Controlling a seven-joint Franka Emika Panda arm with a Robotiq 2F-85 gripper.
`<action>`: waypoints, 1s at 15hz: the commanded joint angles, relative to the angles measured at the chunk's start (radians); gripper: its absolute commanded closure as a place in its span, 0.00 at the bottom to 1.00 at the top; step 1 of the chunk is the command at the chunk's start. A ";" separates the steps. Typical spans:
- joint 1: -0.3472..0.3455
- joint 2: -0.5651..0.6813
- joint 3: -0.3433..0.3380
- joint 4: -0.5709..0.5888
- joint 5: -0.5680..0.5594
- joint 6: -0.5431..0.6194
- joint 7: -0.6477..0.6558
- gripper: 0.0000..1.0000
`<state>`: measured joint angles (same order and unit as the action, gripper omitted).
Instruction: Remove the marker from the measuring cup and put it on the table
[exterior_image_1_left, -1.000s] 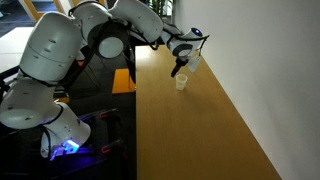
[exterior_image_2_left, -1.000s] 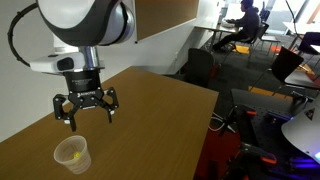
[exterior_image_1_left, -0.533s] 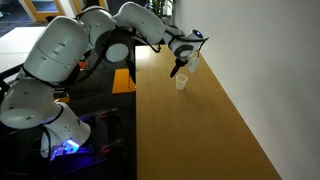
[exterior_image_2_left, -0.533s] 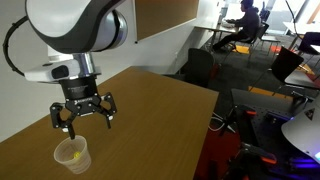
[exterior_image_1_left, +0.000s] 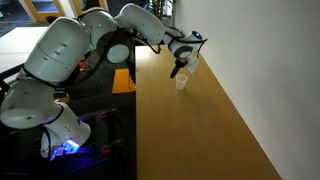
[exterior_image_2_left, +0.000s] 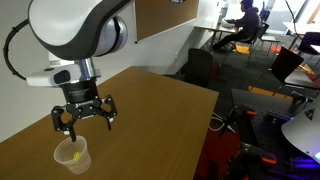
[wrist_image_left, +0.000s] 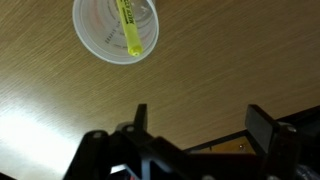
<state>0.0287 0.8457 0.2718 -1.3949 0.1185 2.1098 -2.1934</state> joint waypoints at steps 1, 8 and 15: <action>0.012 0.026 0.005 0.036 -0.035 -0.002 -0.091 0.00; 0.031 0.085 0.009 0.085 -0.067 0.080 -0.289 0.00; 0.096 0.166 -0.032 0.148 -0.145 0.208 -0.269 0.00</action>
<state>0.0869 0.9729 0.2681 -1.3014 0.0166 2.2749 -2.4705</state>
